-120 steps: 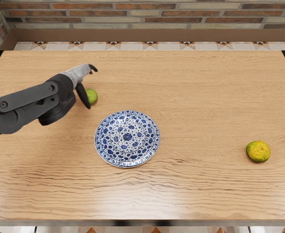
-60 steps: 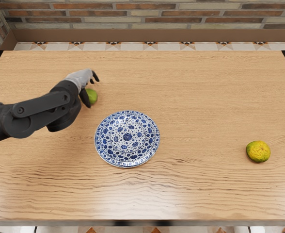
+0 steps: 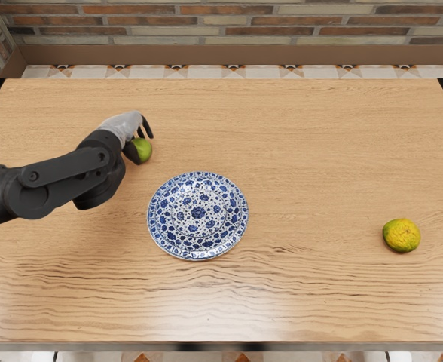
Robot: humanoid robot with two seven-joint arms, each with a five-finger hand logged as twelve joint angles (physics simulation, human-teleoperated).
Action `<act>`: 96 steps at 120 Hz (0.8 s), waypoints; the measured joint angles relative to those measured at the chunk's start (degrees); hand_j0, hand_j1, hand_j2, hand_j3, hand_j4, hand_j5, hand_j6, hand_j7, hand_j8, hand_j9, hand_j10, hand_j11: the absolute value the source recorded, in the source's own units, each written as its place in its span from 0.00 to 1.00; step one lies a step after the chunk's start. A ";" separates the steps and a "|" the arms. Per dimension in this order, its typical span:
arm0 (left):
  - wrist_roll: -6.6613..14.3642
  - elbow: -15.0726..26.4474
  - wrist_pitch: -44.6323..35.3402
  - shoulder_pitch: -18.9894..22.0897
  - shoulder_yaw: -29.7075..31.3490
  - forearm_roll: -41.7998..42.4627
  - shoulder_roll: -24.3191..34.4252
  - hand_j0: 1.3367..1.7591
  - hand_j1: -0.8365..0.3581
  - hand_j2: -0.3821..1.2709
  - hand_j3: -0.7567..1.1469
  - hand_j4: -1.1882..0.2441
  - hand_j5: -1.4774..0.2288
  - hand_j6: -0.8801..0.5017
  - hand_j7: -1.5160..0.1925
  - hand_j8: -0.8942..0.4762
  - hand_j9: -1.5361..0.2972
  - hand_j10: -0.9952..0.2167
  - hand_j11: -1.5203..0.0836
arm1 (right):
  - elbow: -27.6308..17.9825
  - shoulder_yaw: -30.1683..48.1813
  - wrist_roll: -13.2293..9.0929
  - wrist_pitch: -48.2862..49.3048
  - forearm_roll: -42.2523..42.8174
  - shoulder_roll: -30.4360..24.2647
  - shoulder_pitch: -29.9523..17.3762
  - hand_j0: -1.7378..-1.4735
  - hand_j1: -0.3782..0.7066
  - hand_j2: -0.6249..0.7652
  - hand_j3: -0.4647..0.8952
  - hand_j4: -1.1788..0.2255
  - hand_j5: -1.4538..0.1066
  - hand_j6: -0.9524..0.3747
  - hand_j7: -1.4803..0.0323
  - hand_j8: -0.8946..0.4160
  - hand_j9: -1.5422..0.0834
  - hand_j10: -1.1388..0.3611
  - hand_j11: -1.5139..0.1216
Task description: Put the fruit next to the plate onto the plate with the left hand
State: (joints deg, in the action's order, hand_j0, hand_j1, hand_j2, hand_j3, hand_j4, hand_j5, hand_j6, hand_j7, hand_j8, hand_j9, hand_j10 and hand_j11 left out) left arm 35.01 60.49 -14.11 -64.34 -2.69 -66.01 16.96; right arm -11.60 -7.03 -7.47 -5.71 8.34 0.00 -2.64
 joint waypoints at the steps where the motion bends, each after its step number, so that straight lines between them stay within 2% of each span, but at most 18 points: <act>1: 0.00 0.00 0.00 0.00 0.00 -0.01 0.00 0.76 0.45 0.38 0.40 0.44 0.46 0.31 0.48 0.31 0.45 0.37 0.51 | 0.00 0.00 0.00 0.00 0.00 0.00 0.00 0.30 0.05 0.45 0.34 0.83 0.92 0.70 0.96 0.67 0.94 0.75 0.91; 10: 0.02 -0.01 -0.05 0.12 0.02 -0.16 -0.26 0.76 0.43 0.40 0.40 0.42 0.46 0.31 0.46 0.32 0.43 0.35 0.49 | 0.00 0.00 0.00 0.00 -0.01 0.00 0.00 0.30 0.05 0.45 0.34 0.83 0.92 0.70 0.96 0.67 0.94 0.75 0.91; 25: 0.08 -0.03 -0.21 0.90 -0.11 -0.73 -0.39 0.75 0.41 0.37 0.40 0.36 0.45 0.35 0.43 0.39 0.40 0.31 0.45 | 0.00 0.00 0.00 0.00 0.00 0.00 0.00 0.30 0.05 0.45 0.34 0.83 0.92 0.70 0.96 0.67 0.94 0.75 0.91; 32: 0.10 -0.06 -0.55 1.22 -0.21 -0.92 -1.11 0.74 0.41 0.40 0.40 0.32 0.46 0.35 0.42 0.40 0.38 0.29 0.42 | 0.00 0.00 0.00 0.00 -0.02 0.00 0.00 0.30 0.05 0.45 0.34 0.83 0.92 0.70 0.96 0.67 0.94 0.75 0.91; 49: 0.01 0.00 -0.52 1.32 -0.38 -0.05 -1.14 0.75 0.40 0.52 0.40 0.29 0.39 0.32 0.37 0.34 0.34 0.23 0.37 | 0.00 0.00 0.00 0.00 -0.01 0.00 0.00 0.30 0.05 0.45 0.34 0.83 0.92 0.70 0.96 0.67 0.94 0.75 0.91; 66: -0.05 0.05 -0.24 1.32 -2.95 1.29 -0.75 0.75 0.38 0.53 0.40 0.31 0.29 0.39 0.30 0.39 0.29 0.24 0.32 | 0.00 0.00 0.00 0.00 0.00 0.00 0.00 0.30 0.05 0.45 0.34 0.83 0.92 0.70 0.96 0.67 0.94 0.75 0.91; 85: -0.11 0.14 0.31 -0.01 -8.35 8.27 1.00 0.75 0.39 0.53 0.40 0.31 0.24 0.41 0.26 0.42 0.26 0.23 0.28 | 0.00 0.00 0.00 0.00 -0.01 0.00 0.00 0.30 0.05 0.45 0.34 0.83 0.92 0.70 0.96 0.67 0.94 0.75 0.91; 96: -0.08 0.22 0.91 -1.32 -11.51 13.40 2.02 0.75 0.40 0.53 0.40 0.30 0.22 0.42 0.25 0.40 0.26 0.22 0.28 | 0.00 0.00 0.00 0.00 -0.01 0.00 0.00 0.30 0.05 0.45 0.34 0.83 0.92 0.70 0.96 0.67 0.94 0.75 0.91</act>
State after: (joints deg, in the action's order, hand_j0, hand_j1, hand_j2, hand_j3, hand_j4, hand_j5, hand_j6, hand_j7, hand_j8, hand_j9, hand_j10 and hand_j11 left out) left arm 34.93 60.71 -13.19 -65.66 -14.20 -52.61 18.99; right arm -11.60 -7.03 -7.47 -5.71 8.34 0.00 -2.63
